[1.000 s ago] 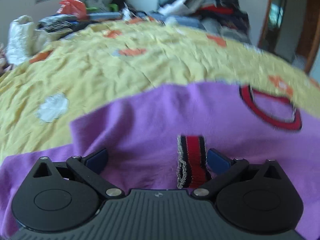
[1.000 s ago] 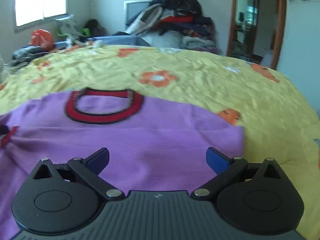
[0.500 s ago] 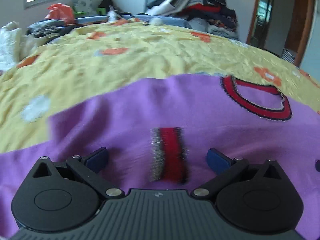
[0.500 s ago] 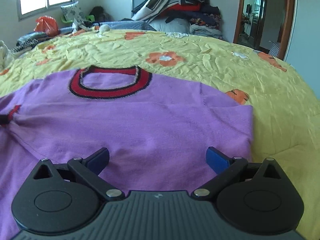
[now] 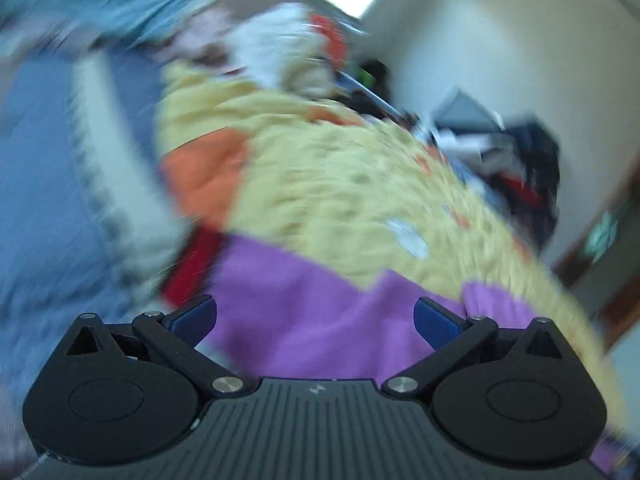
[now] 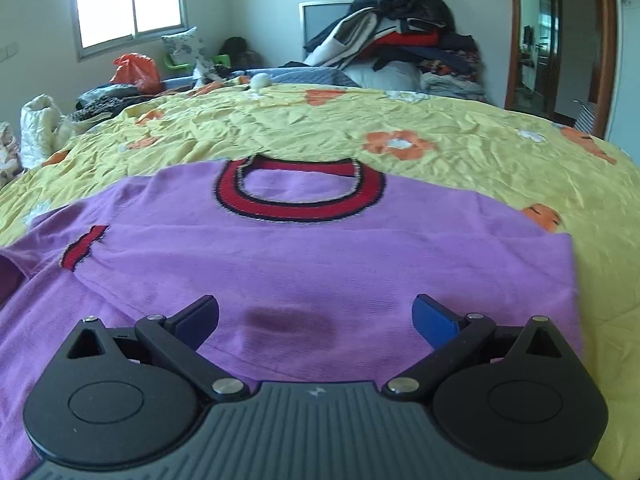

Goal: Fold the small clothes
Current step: 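Grasp the striped cuff of the other sleeve with the left gripper, then lay the held sleeve across the sweater body and open the left gripper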

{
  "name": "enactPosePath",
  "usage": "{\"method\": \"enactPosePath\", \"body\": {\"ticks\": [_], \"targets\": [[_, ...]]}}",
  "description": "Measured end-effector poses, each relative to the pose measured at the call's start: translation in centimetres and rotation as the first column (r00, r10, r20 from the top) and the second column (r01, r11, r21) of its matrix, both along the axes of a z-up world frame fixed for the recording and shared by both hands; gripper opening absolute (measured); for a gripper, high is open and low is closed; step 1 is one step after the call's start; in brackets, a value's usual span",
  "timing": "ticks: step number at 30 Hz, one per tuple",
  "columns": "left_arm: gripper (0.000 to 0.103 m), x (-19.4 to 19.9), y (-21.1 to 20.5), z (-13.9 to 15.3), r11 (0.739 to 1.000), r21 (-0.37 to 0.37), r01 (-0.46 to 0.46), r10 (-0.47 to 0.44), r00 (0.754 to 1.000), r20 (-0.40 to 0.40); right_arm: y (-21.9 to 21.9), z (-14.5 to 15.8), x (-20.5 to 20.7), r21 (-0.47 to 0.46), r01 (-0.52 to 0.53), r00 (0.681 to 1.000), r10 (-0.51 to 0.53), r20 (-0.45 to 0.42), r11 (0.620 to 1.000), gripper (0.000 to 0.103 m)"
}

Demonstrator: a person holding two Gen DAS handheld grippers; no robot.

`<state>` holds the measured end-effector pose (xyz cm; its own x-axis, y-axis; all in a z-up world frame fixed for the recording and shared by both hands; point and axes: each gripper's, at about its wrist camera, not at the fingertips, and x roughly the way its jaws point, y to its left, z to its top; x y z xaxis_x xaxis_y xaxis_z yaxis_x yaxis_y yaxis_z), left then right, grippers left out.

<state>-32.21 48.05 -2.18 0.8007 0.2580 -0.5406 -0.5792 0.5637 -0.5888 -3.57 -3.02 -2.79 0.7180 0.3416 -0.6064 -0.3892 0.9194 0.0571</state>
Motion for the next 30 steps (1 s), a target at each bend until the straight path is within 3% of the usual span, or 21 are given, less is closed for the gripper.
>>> {"method": "enactPosePath", "body": {"ticks": [3,9,11,12,14,16,18,22,24,28,30], "targets": [[0.103,-1.1,1.5,-1.4,0.997,-0.073,-0.020,0.024,0.997,0.066,0.3,0.2,-0.2,-0.009,-0.011,1.000,0.012,0.005,1.000,0.103],[0.103,0.0,2.8,-3.1,0.988,-0.148,-0.040,0.054,0.994,0.093,0.1,0.6,-0.7,-0.017,-0.001,1.000,0.001,0.017,1.000,0.103],[0.096,0.3,3.0,-3.0,0.987,-0.146,-0.060,0.075,0.992,0.104,-0.1,0.7,-0.8,-0.013,-0.001,1.000,0.001,0.022,1.000,0.103],[0.088,0.3,3.1,-3.1,0.987,-0.144,-0.072,0.086,0.992,0.090,-0.2,0.8,-0.9,-0.013,0.003,1.000,-0.002,0.026,1.000,0.103],[0.023,0.6,3.6,-3.1,0.982,-0.161,-0.094,0.101,0.994,0.036,-0.3,0.9,-1.0,-0.012,0.003,0.999,-0.002,0.034,1.000,0.103],[0.010,0.4,3.6,-3.1,0.983,-0.151,-0.108,0.114,0.993,0.026,-0.3,1.0,-1.1,-0.007,0.005,0.999,-0.005,0.038,1.000,0.103],[0.005,0.1,3.3,-2.4,0.987,-0.114,-0.110,0.114,0.993,0.026,-0.4,0.9,-1.1,-0.003,0.005,1.000,-0.005,0.028,1.000,0.103],[0.004,0.6,1.5,0.8,0.997,0.035,-0.066,0.065,0.997,0.031,-0.7,0.6,-1.1,0.006,0.014,1.000,-0.014,-0.013,1.000,0.103],[0.004,1.6,0.9,2.4,0.999,0.046,-0.028,0.025,0.998,0.050,-0.8,0.5,-1.3,0.002,0.020,1.000,-0.020,-0.024,1.000,0.103],[0.004,4.8,-1.4,6.9,0.988,0.153,0.027,-0.034,0.999,0.042,-1.1,0.4,-2.2,0.016,0.004,0.999,-0.003,-0.048,1.000,0.103],[0.004,6.2,-3.1,9.8,0.970,0.239,0.043,-0.054,0.998,0.042,-0.8,0.3,-3.2,0.012,-0.033,0.998,0.034,-0.052,0.999,0.103]]}}
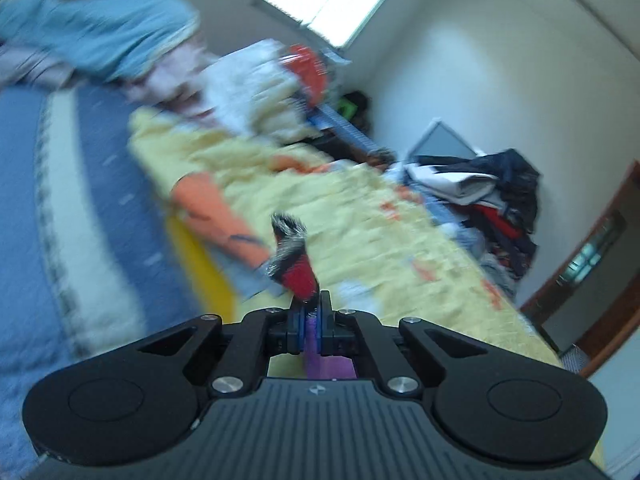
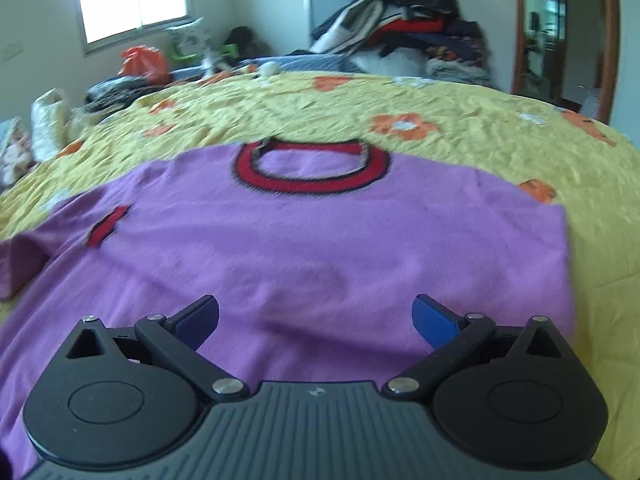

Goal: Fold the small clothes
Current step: 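Lay the held sleeve across the sweater body and open the left gripper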

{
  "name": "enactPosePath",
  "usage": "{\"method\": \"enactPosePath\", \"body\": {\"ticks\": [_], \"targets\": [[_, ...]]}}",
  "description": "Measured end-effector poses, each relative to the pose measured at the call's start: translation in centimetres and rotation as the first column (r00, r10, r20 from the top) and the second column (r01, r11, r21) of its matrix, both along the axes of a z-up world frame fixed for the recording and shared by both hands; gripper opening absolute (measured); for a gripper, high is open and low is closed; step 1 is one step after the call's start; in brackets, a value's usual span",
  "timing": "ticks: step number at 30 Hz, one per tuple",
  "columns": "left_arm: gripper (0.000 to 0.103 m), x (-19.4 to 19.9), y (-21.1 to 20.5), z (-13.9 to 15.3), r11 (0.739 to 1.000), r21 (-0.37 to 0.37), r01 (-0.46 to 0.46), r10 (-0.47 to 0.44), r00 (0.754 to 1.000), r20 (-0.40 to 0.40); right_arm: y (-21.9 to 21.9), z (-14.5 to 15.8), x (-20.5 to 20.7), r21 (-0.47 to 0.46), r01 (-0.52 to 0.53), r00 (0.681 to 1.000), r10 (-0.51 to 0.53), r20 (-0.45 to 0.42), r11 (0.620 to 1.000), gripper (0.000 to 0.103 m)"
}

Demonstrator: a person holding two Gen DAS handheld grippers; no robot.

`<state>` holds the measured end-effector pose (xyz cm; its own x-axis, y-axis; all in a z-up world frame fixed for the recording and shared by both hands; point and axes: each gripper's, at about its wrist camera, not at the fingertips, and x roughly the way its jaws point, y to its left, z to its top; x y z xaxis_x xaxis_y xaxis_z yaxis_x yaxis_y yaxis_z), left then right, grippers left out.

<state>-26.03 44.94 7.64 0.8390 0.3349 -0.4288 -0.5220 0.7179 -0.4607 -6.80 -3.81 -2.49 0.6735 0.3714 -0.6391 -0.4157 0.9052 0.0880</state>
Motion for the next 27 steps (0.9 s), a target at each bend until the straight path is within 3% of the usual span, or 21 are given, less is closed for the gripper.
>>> {"method": "enactPosePath", "body": {"ticks": [2,6,9,14,16,19,23,27], "targets": [[0.004,0.7,-1.2,2.4,0.999,0.047,0.016,-0.017,1.000,0.019,0.3,-0.2,-0.9,-0.010,-0.026,1.000,0.026,0.007,1.000,0.103],[0.004,1.5,-1.5,3.5,0.999,0.012,0.052,-0.052,0.999,0.008,0.4,-0.4,-1.7,0.014,-0.041,0.999,0.041,0.009,0.999,0.103],[0.003,2.5,-1.7,3.5,0.991,-0.048,0.124,-0.122,0.992,0.046,0.2,-0.5,-1.7,0.019,-0.039,0.999,0.039,-0.007,0.999,0.103],[0.003,8.2,-6.4,7.0,0.957,0.036,0.287,-0.289,0.952,0.097,0.3,-0.5,-2.3,0.005,-0.039,0.999,0.039,-0.038,0.999,0.103],[0.003,11.8,-9.2,8.3,0.930,0.104,0.354,-0.362,0.929,0.075,0.0,-0.4,-2.9,0.001,-0.028,0.999,0.028,-0.047,1.000,0.103],[0.003,17.2,-14.6,8.9,0.863,0.193,0.468,-0.481,0.877,0.024,-0.7,-0.6,-3.6,-0.007,-0.010,0.998,0.010,-0.060,1.000,0.103],[0.003,22.2,-22.9,7.6,0.763,0.232,0.603,-0.616,0.788,-0.021,-1.8,-0.7,-4.4,-0.010,0.000,0.998,-0.001,-0.070,1.000,0.103],[0.003,25.5,-30.6,4.5,0.667,0.208,0.715,-0.720,0.691,-0.062,-3.2,-0.3,-5.1,0.000,0.009,0.997,-0.009,-0.072,1.000,0.103]]}}
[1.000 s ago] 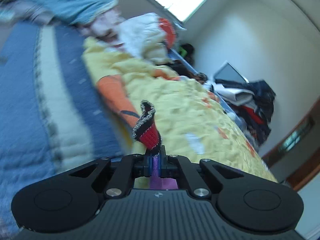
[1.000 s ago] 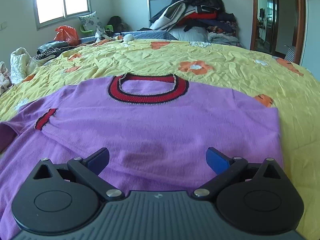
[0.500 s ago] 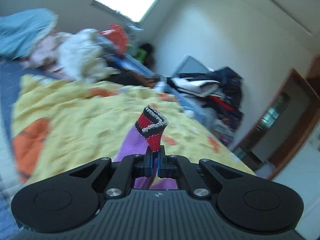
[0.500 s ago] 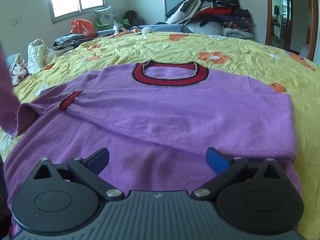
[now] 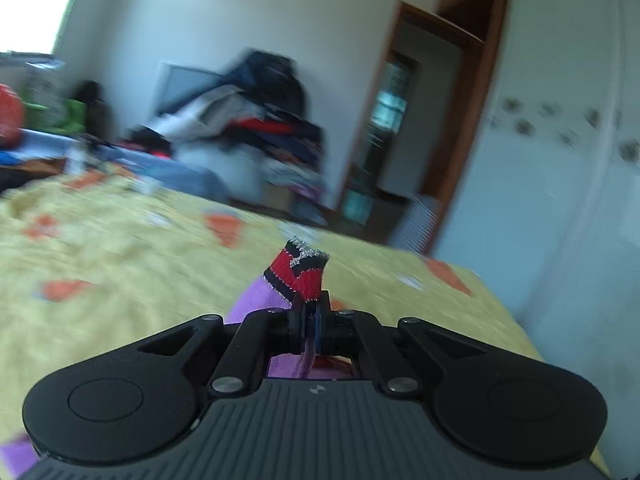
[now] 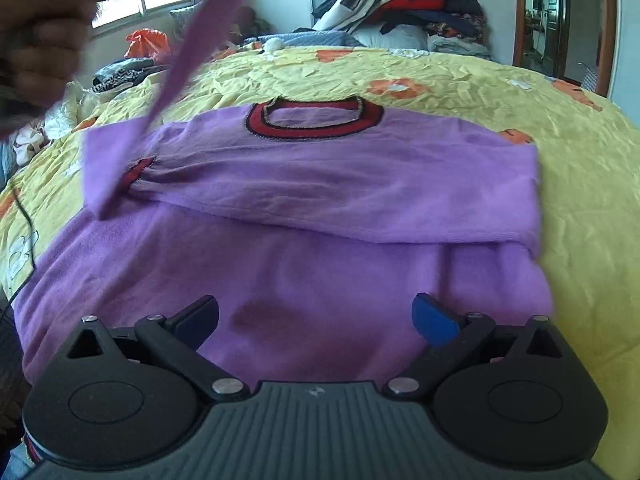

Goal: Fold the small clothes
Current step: 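Lay the held sleeve across the sweater body and open the left gripper, then grasp the sweater hem with both grippers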

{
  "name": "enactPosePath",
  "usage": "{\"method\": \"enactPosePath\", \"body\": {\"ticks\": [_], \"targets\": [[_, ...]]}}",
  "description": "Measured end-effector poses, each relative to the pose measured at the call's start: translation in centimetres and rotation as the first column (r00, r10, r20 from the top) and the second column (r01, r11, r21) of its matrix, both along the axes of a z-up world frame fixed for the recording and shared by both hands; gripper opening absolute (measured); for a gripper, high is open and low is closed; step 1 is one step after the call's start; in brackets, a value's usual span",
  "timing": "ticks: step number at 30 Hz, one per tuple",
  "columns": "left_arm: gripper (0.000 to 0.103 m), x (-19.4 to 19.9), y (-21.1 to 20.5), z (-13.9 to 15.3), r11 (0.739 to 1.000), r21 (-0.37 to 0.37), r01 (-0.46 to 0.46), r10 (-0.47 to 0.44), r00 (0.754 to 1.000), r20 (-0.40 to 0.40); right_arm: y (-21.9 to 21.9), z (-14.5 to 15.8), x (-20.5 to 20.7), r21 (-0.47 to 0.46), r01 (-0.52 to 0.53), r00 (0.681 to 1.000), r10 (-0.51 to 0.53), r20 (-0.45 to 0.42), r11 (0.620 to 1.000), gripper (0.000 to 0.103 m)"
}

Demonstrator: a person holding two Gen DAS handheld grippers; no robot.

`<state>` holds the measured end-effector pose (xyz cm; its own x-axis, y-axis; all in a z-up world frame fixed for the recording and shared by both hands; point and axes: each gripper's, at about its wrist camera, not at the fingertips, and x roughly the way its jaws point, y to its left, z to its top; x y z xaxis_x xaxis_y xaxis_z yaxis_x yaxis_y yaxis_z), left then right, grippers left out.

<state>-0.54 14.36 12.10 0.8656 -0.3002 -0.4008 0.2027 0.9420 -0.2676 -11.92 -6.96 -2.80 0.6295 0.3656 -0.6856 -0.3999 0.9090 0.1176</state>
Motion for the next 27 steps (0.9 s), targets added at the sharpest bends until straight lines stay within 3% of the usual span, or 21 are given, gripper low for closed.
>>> {"method": "enactPosePath", "body": {"ticks": [6,11,18,21,22,23,24,25,26,27], "targets": [[0.003,2.5,-9.5,-6.2,0.983,0.042,0.177,-0.172,0.980,-0.099,-2.8,0.5,-0.3,-0.022,0.081,0.997,-0.081,0.011,0.996,0.103],[0.003,2.7,-13.3,-10.4,0.969,0.064,0.239,-0.226,0.961,-0.162,-5.0,0.7,-0.3,-0.004,0.132,0.991,-0.132,0.025,0.991,0.103],[0.003,4.6,-14.4,-13.3,0.954,-0.026,0.298,-0.296,0.926,-0.234,-7.4,1.8,3.0,0.068,0.196,0.977,-0.201,0.075,0.978,0.103],[0.003,5.4,-14.7,-14.4,0.933,-0.104,0.343,-0.359,0.888,-0.287,-7.9,2.2,4.7,0.048,0.212,0.971,-0.216,0.105,0.976,0.103],[0.014,5.4,-14.5,-14.7,0.927,-0.137,0.348,-0.374,0.875,-0.309,-7.9,2.2,5.1,0.037,0.216,0.969,-0.219,0.113,0.976,0.103],[0.041,5.4,-13.9,-14.9,0.929,-0.156,0.334,-0.368,0.873,-0.321,-7.9,2.2,5.6,0.032,0.220,0.969,-0.222,0.112,0.975,0.103],[0.059,4.9,-13.0,-14.7,0.937,-0.160,0.310,-0.346,0.884,-0.314,-8.0,2.3,5.9,0.036,0.219,0.968,-0.222,0.113,0.975,0.103],[0.083,3.8,-11.8,-14.1,0.944,-0.163,0.286,-0.323,0.903,-0.283,-8.1,2.4,6.2,0.044,0.216,0.968,-0.220,0.120,0.975,0.103],[0.092,2.9,-10.3,-13.4,0.949,-0.163,0.270,-0.305,0.918,-0.254,-8.0,2.4,6.5,0.049,0.212,0.968,-0.217,0.126,0.976,0.103],[0.092,1.7,-8.8,-12.5,0.951,-0.160,0.266,-0.298,0.926,-0.232,-7.7,2.4,6.9,0.046,0.201,0.970,-0.205,0.128,0.978,0.102]]}}
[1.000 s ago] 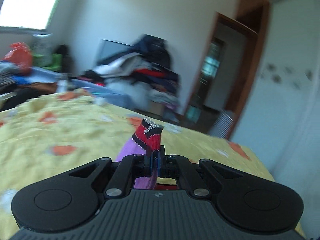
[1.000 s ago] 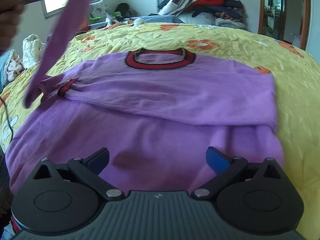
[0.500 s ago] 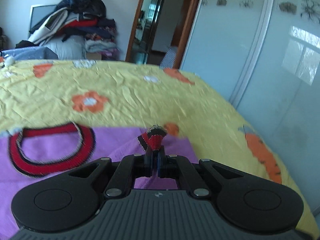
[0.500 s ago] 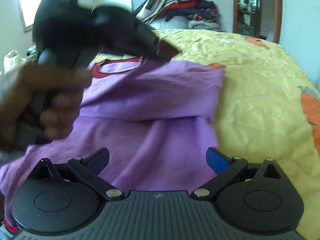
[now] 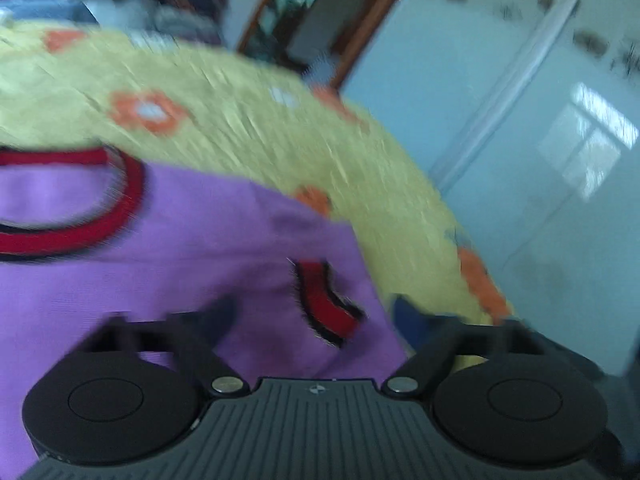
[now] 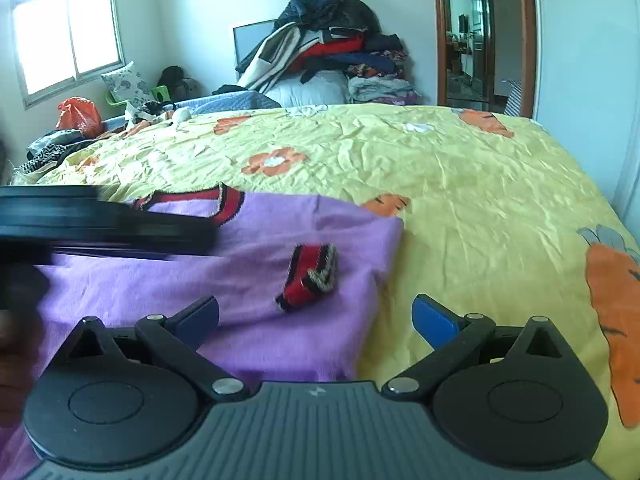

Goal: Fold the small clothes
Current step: 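Grasp the sweater hem with both grippers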

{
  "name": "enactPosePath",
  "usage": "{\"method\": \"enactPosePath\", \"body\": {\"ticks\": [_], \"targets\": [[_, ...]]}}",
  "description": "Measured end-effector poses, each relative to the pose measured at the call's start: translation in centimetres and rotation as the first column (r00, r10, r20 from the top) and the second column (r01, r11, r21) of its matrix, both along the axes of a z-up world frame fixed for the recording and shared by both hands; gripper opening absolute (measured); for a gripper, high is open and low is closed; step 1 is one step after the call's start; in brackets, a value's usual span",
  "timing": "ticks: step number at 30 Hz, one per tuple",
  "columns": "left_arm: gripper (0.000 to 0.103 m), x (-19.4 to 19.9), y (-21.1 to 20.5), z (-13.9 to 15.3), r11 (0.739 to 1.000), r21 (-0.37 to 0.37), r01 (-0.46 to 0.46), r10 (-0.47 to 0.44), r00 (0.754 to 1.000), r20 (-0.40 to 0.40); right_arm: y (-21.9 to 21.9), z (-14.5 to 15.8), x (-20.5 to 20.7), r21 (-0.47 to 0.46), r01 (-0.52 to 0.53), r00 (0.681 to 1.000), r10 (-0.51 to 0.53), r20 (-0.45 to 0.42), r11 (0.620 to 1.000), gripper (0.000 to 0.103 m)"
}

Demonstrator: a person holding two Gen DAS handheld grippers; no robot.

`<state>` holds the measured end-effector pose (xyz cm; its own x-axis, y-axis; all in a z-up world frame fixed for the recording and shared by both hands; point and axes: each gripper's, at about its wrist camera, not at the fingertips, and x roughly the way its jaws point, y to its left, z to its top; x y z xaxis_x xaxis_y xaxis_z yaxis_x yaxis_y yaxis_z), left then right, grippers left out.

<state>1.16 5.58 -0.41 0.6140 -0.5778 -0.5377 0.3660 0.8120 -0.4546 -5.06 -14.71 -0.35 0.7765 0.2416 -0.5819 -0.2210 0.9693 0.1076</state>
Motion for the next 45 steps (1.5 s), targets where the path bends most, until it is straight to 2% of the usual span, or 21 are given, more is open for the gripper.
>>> {"method": "enactPosePath", "body": {"ticks": [1,2,4,6,7,9,11,13,16,18,21,24,28,29,32,34,37,38,41,43,45], "targets": [[0.093,-0.9,1.6,0.6,1.000,0.005,-0.008,0.008,1.000,0.018,0.3,-0.1,0.4,-0.004,-0.021,1.000,0.021,0.002,1.000,0.101],[0.094,-1.9,3.4,1.3,0.999,0.024,-0.032,0.031,0.999,0.043,0.7,-0.1,1.0,-0.004,-0.042,0.999,0.042,0.002,0.999,0.095],[0.098,-3.3,6.9,2.0,0.989,0.096,-0.117,0.108,0.990,0.094,1.7,-0.4,2.5,0.001,-0.079,0.997,0.079,-0.019,0.997,0.085],[0.098,-4.0,10.1,2.3,0.956,0.192,-0.224,0.202,0.971,0.126,3.0,-0.7,4.1,0.004,-0.110,0.993,0.110,-0.042,0.994,0.075],[0.098,-4.1,11.6,2.1,0.935,0.231,-0.268,0.242,0.961,0.134,3.8,-0.9,4.6,0.002,-0.122,0.991,0.122,-0.061,0.993,0.075],[0.098,-3.9,14.2,1.1,0.902,0.293,-0.318,0.296,0.948,0.117,5.3,-1.6,5.5,-0.045,-0.157,0.984,0.152,-0.092,0.987,0.061],[0.096,-3.6,15.9,-0.7,0.869,0.360,-0.339,0.332,0.940,0.085,6.1,-2.1,5.6,-0.128,-0.175,0.982,0.164,-0.097,0.976,0.060],[0.091,-4.1,17.6,-2.7,0.842,0.415,-0.345,0.362,0.931,0.041,5.4,-2.2,5.7,-0.132,-0.169,0.983,0.157,-0.097,0.977,0.058],[0.101,-5.6,19.2,-4.0,0.826,0.434,-0.361,0.356,0.929,0.096,4.0,-2.5,5.8,-0.183,-0.119,0.991,0.105,-0.084,0.976,0.063],[0.101,-6.0,20.3,-3.7,0.821,0.422,-0.385,0.388,0.918,0.083,2.6,-2.3,5.8,-0.131,-0.099,0.990,0.085,-0.111,0.986,0.063],[0.098,-7.0,21.4,-2.9,0.813,0.405,-0.418,0.435,0.899,0.055,2.4,-1.2,3.4,-0.140,-0.083,0.994,0.073,-0.080,0.987,0.064],[0.099,-11.0,22.1,-2.1,0.824,0.372,-0.428,0.443,0.895,0.047,2.8,-1.1,-0.3,-0.059,-0.178,0.980,0.172,-0.102,0.982,0.063],[0.099,-15.4,22.9,-2.8,0.830,0.359,-0.426,0.463,0.886,-0.019,3.8,-3.0,-4.8,-0.163,-0.229,0.971,0.214,-0.107,0.960,0.063],[0.099,-16.5,22.9,-3.0,0.829,0.371,-0.419,0.452,0.892,-0.004,3.3,-3.2,-5.7,-0.179,-0.229,0.972,0.216,-0.091,0.957,0.063],[0.097,-18.6,22.5,-3.4,0.798,0.451,-0.400,0.432,0.901,0.035,0.9,-2.9,-6.8,-0.185,-0.205,0.977,0.189,-0.102,0.961,0.066],[0.098,-19.5,22.9,-3.5,0.796,0.457,-0.397,0.426,0.904,0.043,0.0,-2.9,-7.1,-0.150,-0.207,0.975,0.192,-0.112,0.967,0.067],[0.096,-20.1,23.6,-3.1,0.790,0.448,-0.419,0.458,0.889,0.024,0.7,-1.9,-7.8,-0.193,-0.186,0.980,0.167,-0.113,0.963,0.068],[0.091,-20.5,23.8,-2.7,0.796,0.423,-0.432,0.470,0.883,0.018,1.0,-1.6,-8.3,-0.195,-0.183,0.982,0.167,-0.093,0.964,0.068],[0.093,-21.8,23.1,-1.7,0.827,0.356,-0.435,0.457,0.889,0.027,2.4,-1.3,-10.4,-0.116,-0.258,0.965,0.249,-0.087,0.959,0.068],[0.093,-22.1,21.5,-1.5,0.843,0.359,-0.400,0.414,0.909,0.041,3.6,-2.0,-11.7,-0.103,-0.318,0.945,0.305,-0.119,0.943,0.068],[0.093,-22.2,20.1,-2.1,0.849,0.384,-0.363,0.382,0.924,0.029,4.1,-2.9,-13.3,-0.162,-0.350,0.935,0.334,-0.119,0.922,0.068]]}}
